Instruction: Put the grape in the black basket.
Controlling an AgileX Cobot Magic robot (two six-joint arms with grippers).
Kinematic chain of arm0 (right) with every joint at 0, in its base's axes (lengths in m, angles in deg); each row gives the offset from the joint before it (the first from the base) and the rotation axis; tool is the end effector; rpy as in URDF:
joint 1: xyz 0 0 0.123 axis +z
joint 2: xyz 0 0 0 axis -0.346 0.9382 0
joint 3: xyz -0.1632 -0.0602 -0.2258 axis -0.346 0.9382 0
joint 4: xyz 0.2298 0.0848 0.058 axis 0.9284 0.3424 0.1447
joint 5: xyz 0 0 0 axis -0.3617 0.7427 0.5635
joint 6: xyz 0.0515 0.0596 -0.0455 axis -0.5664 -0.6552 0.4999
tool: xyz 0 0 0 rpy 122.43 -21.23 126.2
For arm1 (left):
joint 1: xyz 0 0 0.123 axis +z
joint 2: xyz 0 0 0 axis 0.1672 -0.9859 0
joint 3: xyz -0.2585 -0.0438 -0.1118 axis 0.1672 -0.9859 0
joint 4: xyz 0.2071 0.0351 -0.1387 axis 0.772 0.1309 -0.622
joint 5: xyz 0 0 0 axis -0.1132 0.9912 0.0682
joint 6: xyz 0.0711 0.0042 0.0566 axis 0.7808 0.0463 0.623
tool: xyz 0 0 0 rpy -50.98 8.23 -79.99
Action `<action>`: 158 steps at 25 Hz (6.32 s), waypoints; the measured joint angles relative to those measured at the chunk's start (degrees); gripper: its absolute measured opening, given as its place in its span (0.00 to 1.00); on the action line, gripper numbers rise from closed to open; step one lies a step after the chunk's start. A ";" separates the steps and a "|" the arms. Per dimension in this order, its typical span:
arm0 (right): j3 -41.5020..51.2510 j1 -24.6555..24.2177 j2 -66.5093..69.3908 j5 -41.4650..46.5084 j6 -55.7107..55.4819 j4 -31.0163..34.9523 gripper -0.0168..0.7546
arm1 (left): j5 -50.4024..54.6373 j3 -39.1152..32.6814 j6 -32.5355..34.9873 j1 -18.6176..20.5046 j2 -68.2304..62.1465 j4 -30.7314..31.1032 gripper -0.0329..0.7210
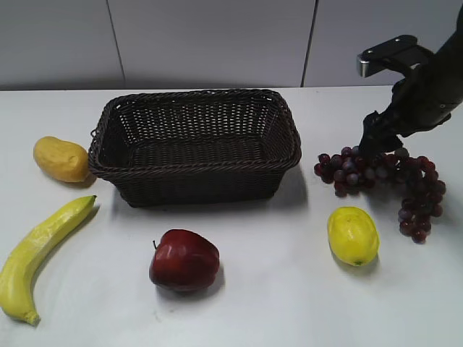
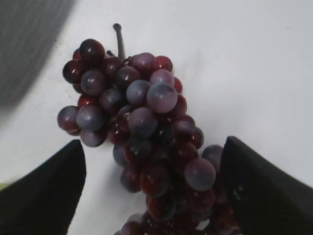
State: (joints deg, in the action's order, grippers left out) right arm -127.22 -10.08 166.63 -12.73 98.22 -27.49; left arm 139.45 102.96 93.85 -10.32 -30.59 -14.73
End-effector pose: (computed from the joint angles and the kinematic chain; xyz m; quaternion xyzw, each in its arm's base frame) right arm 0.3736 0.0736 0.1896 -0.2461 0.9451 0.0201 0.2142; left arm -0.0076 -0.0135 0.2761 0.0798 0.8518 -0.0458 0.5157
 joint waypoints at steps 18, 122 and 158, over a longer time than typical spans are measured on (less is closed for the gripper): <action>-6.92 0.22 13.17 4.22 0.12 1.63 0.41 | 0.00 0.00 -0.03 0.00 0.00 0.00 0.34; 27.42 2.11 -70.78 27.97 -30.14 -4.47 0.78 | 0.00 0.00 -0.02 0.00 0.00 0.00 0.35; 41.86 2.11 -98.32 25.52 -26.30 -5.90 0.78 | 0.00 0.00 -0.04 0.00 0.00 0.00 0.34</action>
State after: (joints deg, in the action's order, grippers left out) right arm -85.36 -7.97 68.30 12.79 71.93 -33.39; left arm 139.45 102.96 93.81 -10.32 -30.59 -14.73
